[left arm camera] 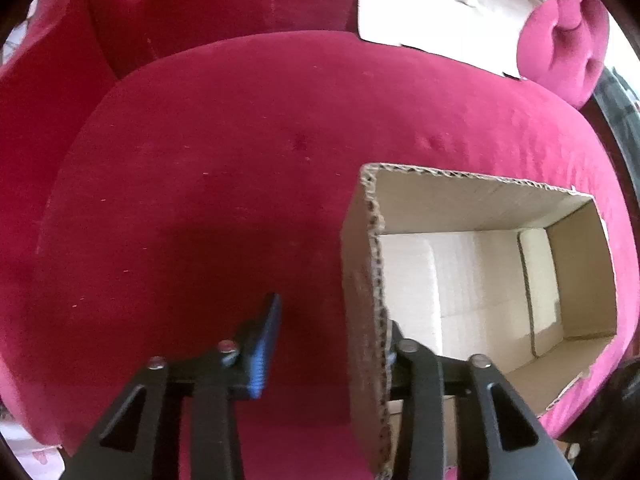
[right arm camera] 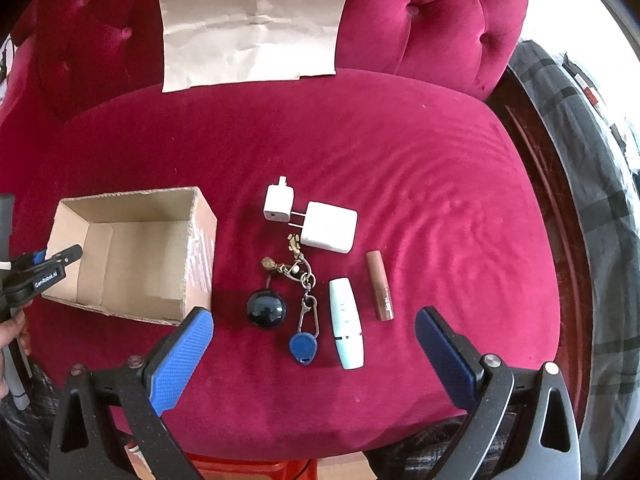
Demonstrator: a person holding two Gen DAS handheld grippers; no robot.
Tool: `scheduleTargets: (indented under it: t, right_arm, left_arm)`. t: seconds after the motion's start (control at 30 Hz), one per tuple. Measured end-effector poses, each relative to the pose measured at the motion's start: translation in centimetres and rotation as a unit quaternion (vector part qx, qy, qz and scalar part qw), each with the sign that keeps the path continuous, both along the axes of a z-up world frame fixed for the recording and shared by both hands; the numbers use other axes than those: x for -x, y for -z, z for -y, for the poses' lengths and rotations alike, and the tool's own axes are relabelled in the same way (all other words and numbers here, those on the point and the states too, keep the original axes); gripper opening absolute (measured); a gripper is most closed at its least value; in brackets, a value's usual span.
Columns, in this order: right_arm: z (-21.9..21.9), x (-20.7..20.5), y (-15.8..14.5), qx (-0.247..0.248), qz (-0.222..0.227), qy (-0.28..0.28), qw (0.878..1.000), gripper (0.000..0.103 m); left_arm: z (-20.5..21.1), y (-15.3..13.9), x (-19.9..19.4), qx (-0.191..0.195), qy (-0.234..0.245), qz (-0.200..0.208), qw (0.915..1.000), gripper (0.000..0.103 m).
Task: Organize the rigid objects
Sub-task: 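Move the left tool to the cardboard box wall and clamp it, then grasp the white-and-blue lotion bottle with the right tool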
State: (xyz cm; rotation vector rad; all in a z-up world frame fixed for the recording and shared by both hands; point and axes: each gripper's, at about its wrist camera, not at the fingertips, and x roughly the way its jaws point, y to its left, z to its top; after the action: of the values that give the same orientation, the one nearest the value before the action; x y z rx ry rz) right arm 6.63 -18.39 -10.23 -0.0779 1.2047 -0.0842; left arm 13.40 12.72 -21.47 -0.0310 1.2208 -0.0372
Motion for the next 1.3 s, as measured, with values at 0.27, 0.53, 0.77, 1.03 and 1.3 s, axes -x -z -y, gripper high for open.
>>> scheduleTargets:
  t: [0.27, 0.53, 0.77, 1.03, 1.3]
  right_arm:
    - [0.4, -0.2, 0.5, -0.005, -0.005, 0.002, 1.0, 0.103]
    - [1.1, -0.2, 1.3, -0.011, -0.004, 0.002, 1.0, 0.103]
    - [1.9, -0.9, 2.2, -0.015, 0.003, -0.012, 1.0, 0.103]
    - [4.0, -1.4, 4.5, -0.046, -0.006, -0.007, 0.999, 0.103]
    - [5.3, -1.6, 6.6, -0.043, -0.008, -0.008, 0.999, 0.103]
  left_arm:
    - [1.3, 0.3, 0.2, 0.014, 0.018, 0.004, 0.9997, 0.007]
    - [1.0, 0.1, 0.6, 0.017, 0.014, 0.005, 0.9997, 0.006]
    - [1.5, 0.3, 0.1, 0.008, 0.014, 0.005, 0.9999, 0.006]
    - [2.2, 0.2, 0.2, -0.004, 0.016, 0.007, 0.9998, 0.007]
    - [2.4, 0.1, 0.2, -0.009, 0.018, 0.006, 0.9998, 0.007]
